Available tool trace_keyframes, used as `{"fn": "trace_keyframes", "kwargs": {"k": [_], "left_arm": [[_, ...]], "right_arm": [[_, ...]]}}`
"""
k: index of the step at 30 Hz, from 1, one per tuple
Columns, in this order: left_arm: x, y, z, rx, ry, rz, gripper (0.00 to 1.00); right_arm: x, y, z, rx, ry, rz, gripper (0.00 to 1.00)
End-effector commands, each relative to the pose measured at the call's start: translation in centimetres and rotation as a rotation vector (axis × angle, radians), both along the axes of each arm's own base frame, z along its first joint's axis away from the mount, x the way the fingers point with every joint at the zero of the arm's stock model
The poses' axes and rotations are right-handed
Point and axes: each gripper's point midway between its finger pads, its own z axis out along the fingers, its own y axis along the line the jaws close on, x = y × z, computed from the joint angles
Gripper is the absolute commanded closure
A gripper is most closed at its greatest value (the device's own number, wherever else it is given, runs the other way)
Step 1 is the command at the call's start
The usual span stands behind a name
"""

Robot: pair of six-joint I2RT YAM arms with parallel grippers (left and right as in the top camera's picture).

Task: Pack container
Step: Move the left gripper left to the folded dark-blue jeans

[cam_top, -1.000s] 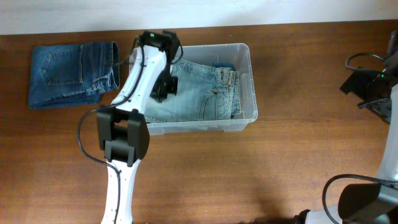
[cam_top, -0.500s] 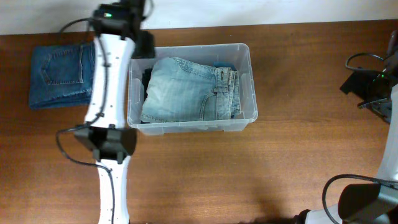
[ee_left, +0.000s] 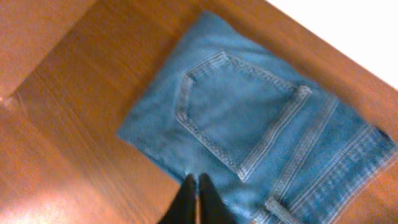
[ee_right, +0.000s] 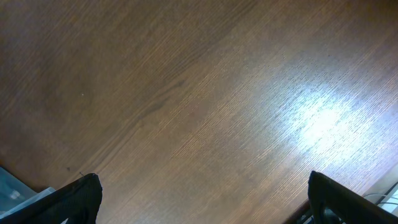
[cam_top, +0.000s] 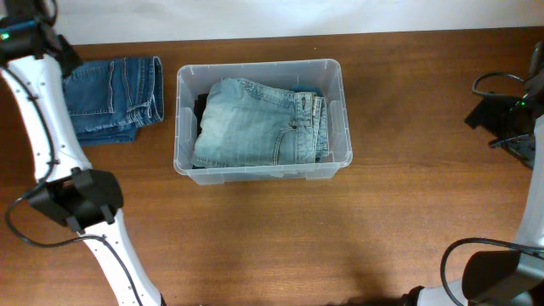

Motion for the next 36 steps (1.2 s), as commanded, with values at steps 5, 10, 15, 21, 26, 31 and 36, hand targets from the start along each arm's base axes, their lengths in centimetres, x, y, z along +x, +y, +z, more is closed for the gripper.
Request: {"fn": "trace_keyframes", "kwargs": {"k": [5,10,15,21,26,31,36], "left_arm": [[0.0,4.8,-4.5,0.000,0.003,0.094,0.99],[0.9,5.7,-9.4,-0.002,0.011,0.101,0.99],[2.1,5.6,-11.5,0.002,-0.016,0.057,0.99],[3.4,4.8,-12.4,0.002,-0.018,-0.083,0.99],[3.3,4.7,-13.5,0.035,0.043,-0.175,0.99],[2.5,4.6,-15.0,0.019,0.100,-0.191,0.99],[1.5,4.2,-18.2,-0.021,0.170,-0.194,0.99]], "right_arm": [[-0.3,0.0,0.4,-0.004,-0.013,-0.012,0.02],[-0.3,0.0,0.4,-0.004,-0.013,-0.012,0.02],[-0.3,0.0,0.4,-0.004,-0.013,-0.012,0.02],[-0.3,0.0,0.4,-0.004,-0.013,-0.012,0.02],[-0.3,0.0,0.4,-0.004,-0.013,-0.012,0.02],[-0.3,0.0,0.4,-0.004,-0.013,-0.012,0.02],[-0.3,0.0,0.4,-0.004,-0.013,-0.012,0.02]]}}
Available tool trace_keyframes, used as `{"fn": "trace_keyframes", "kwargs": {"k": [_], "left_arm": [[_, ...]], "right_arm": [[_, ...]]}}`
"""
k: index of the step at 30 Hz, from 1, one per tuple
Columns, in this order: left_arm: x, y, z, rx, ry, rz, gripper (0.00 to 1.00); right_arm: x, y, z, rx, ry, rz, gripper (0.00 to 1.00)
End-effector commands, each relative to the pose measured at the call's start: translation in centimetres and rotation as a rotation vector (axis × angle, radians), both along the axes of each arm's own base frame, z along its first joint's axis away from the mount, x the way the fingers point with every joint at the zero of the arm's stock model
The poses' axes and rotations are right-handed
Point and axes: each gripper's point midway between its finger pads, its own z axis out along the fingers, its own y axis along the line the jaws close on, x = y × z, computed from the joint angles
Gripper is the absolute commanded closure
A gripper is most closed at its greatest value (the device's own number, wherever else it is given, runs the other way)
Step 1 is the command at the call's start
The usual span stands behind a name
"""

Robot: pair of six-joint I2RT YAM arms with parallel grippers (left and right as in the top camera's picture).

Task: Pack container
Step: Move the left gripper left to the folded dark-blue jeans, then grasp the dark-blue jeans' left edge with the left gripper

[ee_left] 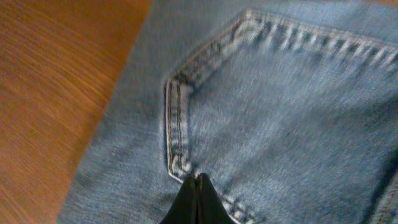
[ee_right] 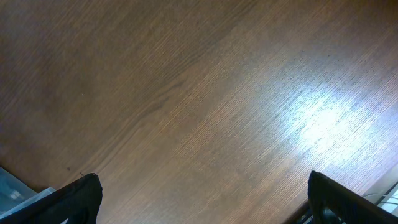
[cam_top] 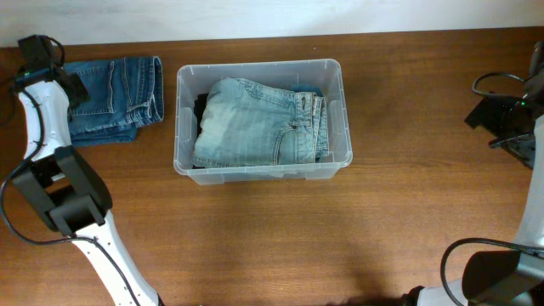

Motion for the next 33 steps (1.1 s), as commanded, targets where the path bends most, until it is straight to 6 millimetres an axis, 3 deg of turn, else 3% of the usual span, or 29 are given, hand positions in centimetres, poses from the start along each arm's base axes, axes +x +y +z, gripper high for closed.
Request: {"fn": "trace_keyframes", "kwargs": {"k": [1,9,14,21,26,30,33], "left_arm": [[-0.9,-0.1,-3.9,-0.037,0.079,-0.016,0.99],[-1.1,-1.4,-5.2,-0.117,0.092,-0.047,0.99],[-3.5,-2.3,-7.1,-0.168,0.202,-0.040,0.97],[-6.7,-4.6,-7.9,-0.283,0.322,-0.037,0.99],[-5.0,-10.5,-7.3,-0.609,0.207,-0.119,0.99],[-4.2,-12.6,-6.7,-0.729,0.169,-0.061,0.99],[-3.7,-13.1,-6.6,-0.729,0.156,-0.078,0.99]], "right_arm": [[-0.3,0.0,0.4,-0.004,-0.012,-0.012,0.02],[-0.3,0.0,0.4,-0.004,-0.012,-0.012,0.02],[-0.3,0.0,0.4,-0.004,-0.012,-0.012,0.02],[-0.3,0.0,0.4,-0.004,-0.012,-0.012,0.02],[-0.3,0.0,0.4,-0.004,-0.013,-0.012,0.02],[-0.3,0.0,0.4,-0.004,-0.012,-0.012,0.02],[-0.3,0.0,0.4,-0.004,-0.013,-0.012,0.02]]}}
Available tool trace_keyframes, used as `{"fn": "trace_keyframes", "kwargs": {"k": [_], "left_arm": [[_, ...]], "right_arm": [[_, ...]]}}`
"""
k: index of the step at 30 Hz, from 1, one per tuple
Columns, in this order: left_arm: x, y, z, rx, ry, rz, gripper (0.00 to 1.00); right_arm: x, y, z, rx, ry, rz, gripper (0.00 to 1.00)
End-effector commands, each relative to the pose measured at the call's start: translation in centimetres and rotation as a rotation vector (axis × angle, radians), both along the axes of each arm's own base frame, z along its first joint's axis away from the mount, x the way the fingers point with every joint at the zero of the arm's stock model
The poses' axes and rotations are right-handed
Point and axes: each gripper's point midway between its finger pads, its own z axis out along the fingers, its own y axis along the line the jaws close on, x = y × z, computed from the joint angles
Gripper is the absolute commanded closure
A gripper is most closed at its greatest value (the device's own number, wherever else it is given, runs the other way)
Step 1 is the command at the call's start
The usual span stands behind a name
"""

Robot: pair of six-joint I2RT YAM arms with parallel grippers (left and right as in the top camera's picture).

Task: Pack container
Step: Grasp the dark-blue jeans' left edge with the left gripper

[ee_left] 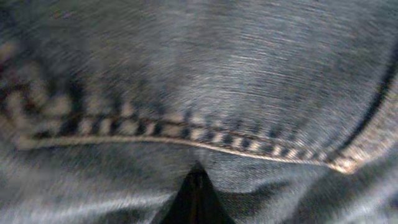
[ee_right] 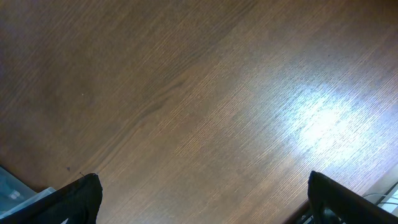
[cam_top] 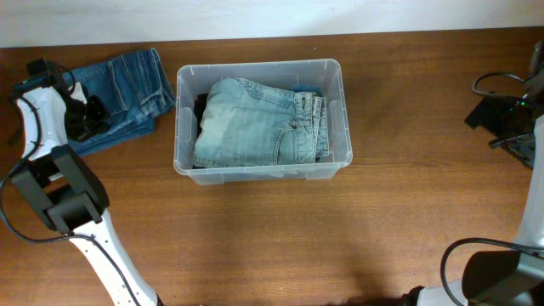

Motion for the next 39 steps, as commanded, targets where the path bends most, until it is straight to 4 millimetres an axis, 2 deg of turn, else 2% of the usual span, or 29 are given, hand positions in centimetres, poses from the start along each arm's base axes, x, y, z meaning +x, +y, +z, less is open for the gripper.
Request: {"fn": "trace_keyframes", "kwargs": {"k": [1,5,9,10,11,12,13,16,19,21,24,26,30,35,39], "left_arm": [[1.0,-4.1,-1.2,-0.152,-0.011,-0.014,0.99],[1.5,-3.8,-0.9,-0.145,-0.037,-0.015,0.99],[2.1,-2.7,0.3,-0.134,-0.071,-0.002,0.97],[2.0,-2.5,0.6,-0.137,-0.071,0.003,0.90],[2.0,-2.4,0.7,-0.139,-0.070,0.006,0.73],[1.9,-2.2,0.9,-0.141,-0.070,0.009,0.50],[1.9,-2.2,1.2,-0.154,-0.076,0.011,0.45],[2.7,-2.3,2.6,-0.224,-0.138,0.010,0.39],[4.0,-1.8,5.7,-0.299,-0.246,0.006,0.38],[4.4,-0.7,7.9,-0.317,-0.307,0.012,0.37],[3.8,1.7,9.5,-0.301,-0.331,0.050,0.37],[2.6,3.8,9.4,-0.293,-0.324,0.087,0.36],[-0.3,7.3,6.9,-0.206,-0.212,0.158,0.36],[-1.4,8.8,5.6,-0.220,-0.187,0.195,0.37],[-2.0,9.1,3.4,-0.246,-0.148,0.212,0.37]], "right_arm": [[-0.3,0.0,0.4,-0.004,-0.013,-0.012,0.02],[-0.3,0.0,0.4,-0.004,-0.013,-0.012,0.02],[-0.3,0.0,0.4,-0.004,-0.013,-0.012,0.02],[-0.3,0.0,0.4,-0.004,-0.013,-0.012,0.02],[-0.3,0.0,0.4,-0.004,-0.013,-0.012,0.01],[-0.3,0.0,0.4,-0.004,-0.013,-0.012,0.02],[-0.3,0.0,0.4,-0.004,-0.013,-0.012,0.02],[-0.3,0.0,0.4,-0.004,-0.013,-0.012,0.02],[-0.3,0.0,0.4,-0.004,-0.013,-0.012,0.02],[-0.3,0.0,0.4,-0.004,-0.013,-0.012,0.02],[-0.3,0.0,0.4,-0.004,-0.013,-0.012,0.02],[-0.3,0.0,0.4,-0.004,-0.013,-0.012,0.02],[-0.3,0.0,0.4,-0.004,-0.013,-0.012,0.02],[-0.3,0.0,0.4,-0.004,-0.013,-0.012,0.02],[-0.3,0.0,0.4,-0.004,-0.013,-0.012,0.02]]}}
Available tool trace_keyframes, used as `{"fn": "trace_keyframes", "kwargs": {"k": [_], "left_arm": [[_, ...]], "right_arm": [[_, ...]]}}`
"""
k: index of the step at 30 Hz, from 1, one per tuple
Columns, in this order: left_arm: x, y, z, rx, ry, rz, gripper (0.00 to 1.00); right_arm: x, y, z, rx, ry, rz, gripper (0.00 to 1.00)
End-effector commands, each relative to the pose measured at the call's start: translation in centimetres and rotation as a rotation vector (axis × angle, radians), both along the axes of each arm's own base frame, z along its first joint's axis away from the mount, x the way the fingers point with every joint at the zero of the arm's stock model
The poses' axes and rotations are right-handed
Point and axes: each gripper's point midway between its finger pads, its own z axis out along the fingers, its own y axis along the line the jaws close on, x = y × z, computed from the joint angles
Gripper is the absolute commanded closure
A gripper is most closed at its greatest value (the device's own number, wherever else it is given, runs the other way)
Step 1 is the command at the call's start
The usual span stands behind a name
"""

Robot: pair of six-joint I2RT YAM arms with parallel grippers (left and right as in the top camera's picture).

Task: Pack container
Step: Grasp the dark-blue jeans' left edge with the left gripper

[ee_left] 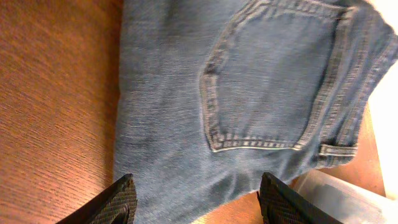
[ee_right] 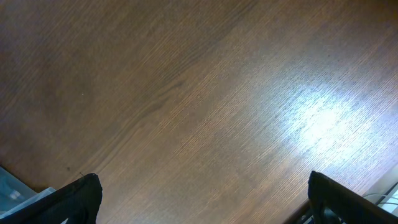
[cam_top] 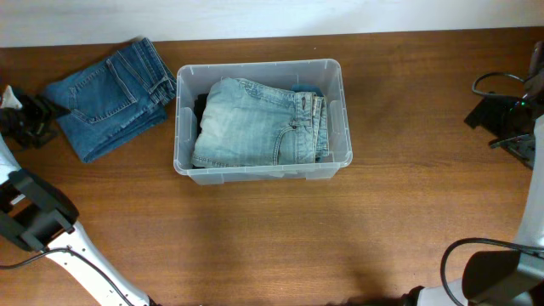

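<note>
A clear plastic container [cam_top: 340, 110] stands at the table's middle back, with folded light-wash jeans [cam_top: 259, 123] on top of darker clothes in it. Folded darker blue jeans [cam_top: 110, 93] lie turned at an angle on the table left of the container; the left wrist view shows their back pocket [ee_left: 273, 93]. My left gripper [cam_top: 34, 119] is open at the left edge of these jeans, a finger [ee_left: 121, 202] on either side of the fold, holding nothing. My right gripper [ee_right: 202, 199] hangs open over bare wood at the far right.
The wooden table [cam_top: 280, 238] runs wide in front of the container. Cables and a dark arm base [cam_top: 501, 110] sit at the right edge. A corner of the container [ee_left: 348, 199] shows at the lower right of the left wrist view.
My left gripper was shut and pressed into the denim; now it is open and drawn back to the jeans' left edge. The jeans lie a little more turned. The right arm is unchanged.
My left gripper was shut above the squarely laid blue jeans, then lower over their pocket, still shut. Then it pressed into the cloth and the jeans lay skewed toward the container. Now the gripper is open at their left edge. The right gripper stayed open throughout.
</note>
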Motion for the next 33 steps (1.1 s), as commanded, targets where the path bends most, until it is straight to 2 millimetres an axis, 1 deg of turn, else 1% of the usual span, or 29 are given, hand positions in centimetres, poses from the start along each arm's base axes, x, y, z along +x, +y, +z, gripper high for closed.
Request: {"fn": "trace_keyframes", "kwargs": {"k": [1,5,11,12,17,20,23,27,31,33], "left_arm": [[-0.4,0.0,-3.1,-0.030,0.043,-0.013,0.37],[-0.1,-0.1,-4.5,-0.051,0.044,-0.015,0.37],[-0.2,0.8,-4.8,-0.039,0.037,-0.003,0.37],[-0.2,0.9,-4.9,-0.026,0.027,-0.023,0.37],[-0.3,1.0,-5.6,-0.023,0.035,-0.027,0.36],[-0.5,0.8,-7.1,-0.043,0.059,-0.027,0.36],[-0.6,0.7,-8.2,-0.052,0.069,-0.027,0.36],[0.1,0.8,-8.0,-0.052,0.034,-0.031,0.36],[1.3,0.0,-7.1,-0.108,-0.051,-0.054,0.36],[1.6,-0.3,-7.0,-0.114,-0.064,-0.061,0.36]], "right_arm": [[-0.3,0.0,0.4,-0.004,-0.013,-0.013,0.02],[-0.3,0.0,0.4,-0.004,-0.013,-0.012,0.02],[-0.3,0.0,0.4,-0.004,-0.013,-0.012,0.02],[-0.3,0.0,0.4,-0.004,-0.013,-0.013,0.02],[-0.3,0.0,0.4,-0.004,-0.013,-0.013,0.02],[-0.3,0.0,0.4,-0.004,-0.013,-0.013,0.02],[-0.3,0.0,0.4,-0.004,-0.013,-0.013,0.02],[-0.3,0.0,0.4,-0.004,-0.013,-0.013,0.02],[-0.3,0.0,0.4,-0.004,-0.013,-0.013,0.02],[-0.3,0.0,0.4,-0.004,-0.013,-0.012,0.02]]}}
